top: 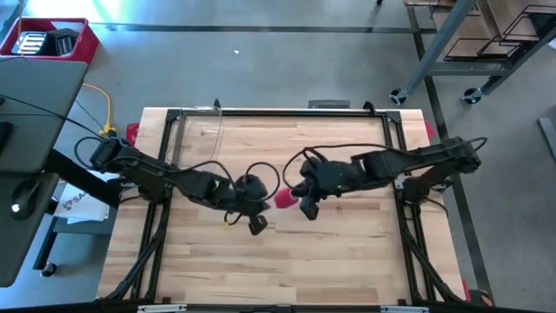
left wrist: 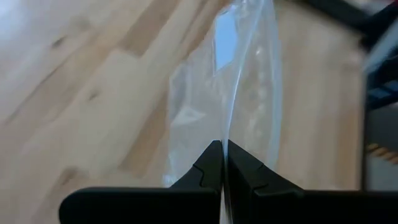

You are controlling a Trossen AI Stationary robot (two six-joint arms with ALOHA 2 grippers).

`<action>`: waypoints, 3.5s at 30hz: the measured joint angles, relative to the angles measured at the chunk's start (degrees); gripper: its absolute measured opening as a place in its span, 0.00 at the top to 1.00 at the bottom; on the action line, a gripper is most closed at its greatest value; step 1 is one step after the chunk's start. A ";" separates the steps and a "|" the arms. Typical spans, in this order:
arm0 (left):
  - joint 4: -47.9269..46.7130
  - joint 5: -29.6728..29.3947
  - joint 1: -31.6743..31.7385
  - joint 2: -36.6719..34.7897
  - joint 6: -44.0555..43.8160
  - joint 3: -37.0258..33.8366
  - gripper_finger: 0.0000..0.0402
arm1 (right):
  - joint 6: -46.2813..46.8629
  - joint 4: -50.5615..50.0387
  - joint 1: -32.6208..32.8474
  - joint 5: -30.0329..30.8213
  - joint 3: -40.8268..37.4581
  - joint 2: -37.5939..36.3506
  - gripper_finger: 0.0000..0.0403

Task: Roll bandage
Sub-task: Put the red bandage into the transparent zip bag

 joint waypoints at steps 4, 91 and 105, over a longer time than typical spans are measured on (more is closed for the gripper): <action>7.49 0.88 1.06 -0.13 -0.59 0.00 1.00 | -3.18 4.67 -0.68 -0.88 0.89 0.51 0.99; 21.63 -1.72 3.74 -2.25 -11.05 0.07 1.00 | 8.92 -8.78 3.23 8.02 1.32 5.09 1.00; 9.50 7.66 3.90 -4.32 -4.14 0.05 1.00 | 3.06 1.88 3.91 0.72 1.35 5.72 1.00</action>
